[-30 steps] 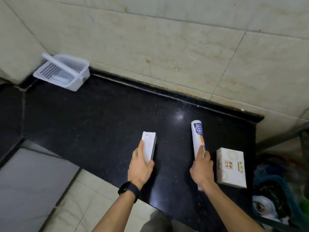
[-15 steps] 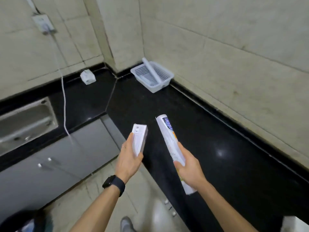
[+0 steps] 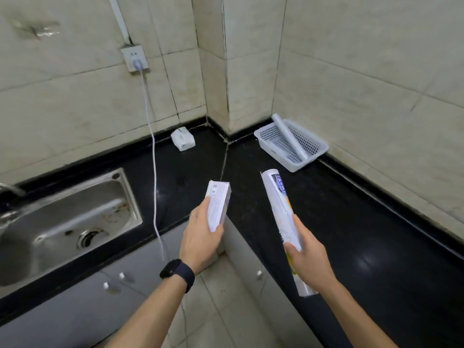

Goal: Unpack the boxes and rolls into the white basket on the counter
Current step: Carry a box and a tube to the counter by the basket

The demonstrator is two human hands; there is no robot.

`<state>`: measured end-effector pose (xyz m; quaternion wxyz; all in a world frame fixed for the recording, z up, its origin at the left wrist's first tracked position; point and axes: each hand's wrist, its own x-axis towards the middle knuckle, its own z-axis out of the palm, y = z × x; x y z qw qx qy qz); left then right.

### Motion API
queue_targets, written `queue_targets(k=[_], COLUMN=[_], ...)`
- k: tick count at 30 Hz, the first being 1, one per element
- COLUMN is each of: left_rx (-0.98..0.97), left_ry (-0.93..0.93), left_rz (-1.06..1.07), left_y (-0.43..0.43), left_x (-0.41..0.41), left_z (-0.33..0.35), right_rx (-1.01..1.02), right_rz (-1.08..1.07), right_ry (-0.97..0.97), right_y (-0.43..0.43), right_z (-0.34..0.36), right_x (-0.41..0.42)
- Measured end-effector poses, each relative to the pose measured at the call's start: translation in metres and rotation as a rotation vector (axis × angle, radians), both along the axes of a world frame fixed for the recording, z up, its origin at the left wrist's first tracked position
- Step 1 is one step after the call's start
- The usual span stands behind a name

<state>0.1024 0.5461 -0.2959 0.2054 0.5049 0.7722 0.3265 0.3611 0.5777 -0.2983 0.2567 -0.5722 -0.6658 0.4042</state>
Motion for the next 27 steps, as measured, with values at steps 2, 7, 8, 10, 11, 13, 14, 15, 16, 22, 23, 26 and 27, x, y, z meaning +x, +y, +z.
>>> queue_targets(k=[2,7,8,10,11,13,14,15,16,22,23,26,27], left_rx=[0.006,-0.079,-0.097,-0.144,-0.168,-0.199,-0.223,-0.249,-0.280,-0.429,-0.450,-0.487,-0.489], left_ry=[-0.002,-0.006,-0.002,-0.012,-0.030,-0.055,-0.056,-0.056,-0.051,-0.032,-0.034,-0.056,-0.072], left_rz=[-0.003,0.001,-0.003,0.010,0.025,0.031,0.029,0.038,0.051,0.024,0.014,-0.010,-0.011], left_y=[0.019,0.082,0.094,0.119,0.130,0.149,0.160,0.171,0.181,0.238,0.249,0.287,0.300], left_x=[-0.017,-0.046,-0.051,-0.060,-0.064,-0.069,-0.073,-0.078,-0.082,-0.099,-0.102,-0.109,-0.111], left_z=[-0.003,-0.020,-0.025,-0.032,-0.034,-0.040,-0.043,-0.047,-0.050,-0.083,-0.089,-0.108,-0.113], right_rx=[-0.018,-0.070,-0.079,-0.114,-0.137,-0.166,-0.177,-0.188,-0.203,-0.324,-0.337,-0.371,-0.377], right_rz=[-0.001,-0.002,0.006,0.022,0.036,0.070,0.085,0.093,0.094,0.039,0.023,-0.030,-0.045], right_ry=[-0.003,-0.003,0.001,0.002,0.003,0.000,-0.007,-0.020,-0.035,-0.064,-0.073,-0.117,-0.131], right_y=[0.018,0.075,0.087,0.113,0.126,0.150,0.163,0.176,0.186,0.239,0.247,0.273,0.281], right_z=[-0.006,-0.026,-0.031,-0.039,-0.042,-0.049,-0.053,-0.058,-0.063,-0.090,-0.095,-0.110,-0.114], right_x=[-0.020,-0.062,-0.069,-0.081,-0.087,-0.099,-0.105,-0.111,-0.116,-0.141,-0.145,-0.159,-0.165])
